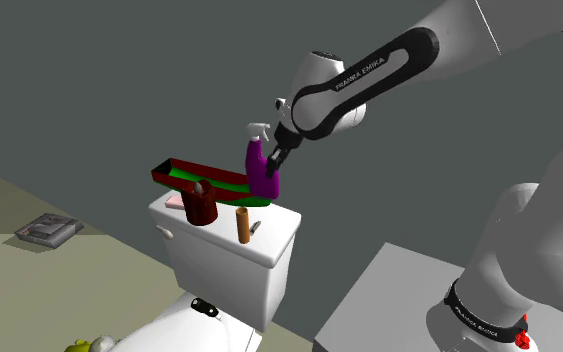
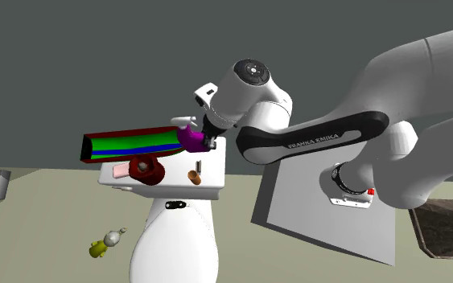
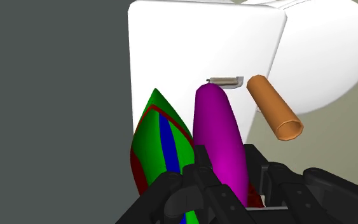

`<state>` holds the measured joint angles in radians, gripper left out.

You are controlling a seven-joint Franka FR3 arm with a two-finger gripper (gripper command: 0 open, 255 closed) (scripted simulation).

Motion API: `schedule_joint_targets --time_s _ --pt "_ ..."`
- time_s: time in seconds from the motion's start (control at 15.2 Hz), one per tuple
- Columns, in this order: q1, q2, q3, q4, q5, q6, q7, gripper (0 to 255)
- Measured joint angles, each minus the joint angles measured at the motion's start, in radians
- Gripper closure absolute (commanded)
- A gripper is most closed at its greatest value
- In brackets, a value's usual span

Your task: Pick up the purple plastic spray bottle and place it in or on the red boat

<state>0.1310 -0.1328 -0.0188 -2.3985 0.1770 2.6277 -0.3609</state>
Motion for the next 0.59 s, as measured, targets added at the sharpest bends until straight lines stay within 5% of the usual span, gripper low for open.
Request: schedule_joint_targets --time_s 0.59 --pt "-0.008 -0.06 0.003 0.068 -0.029 -0.127 0.03 255"
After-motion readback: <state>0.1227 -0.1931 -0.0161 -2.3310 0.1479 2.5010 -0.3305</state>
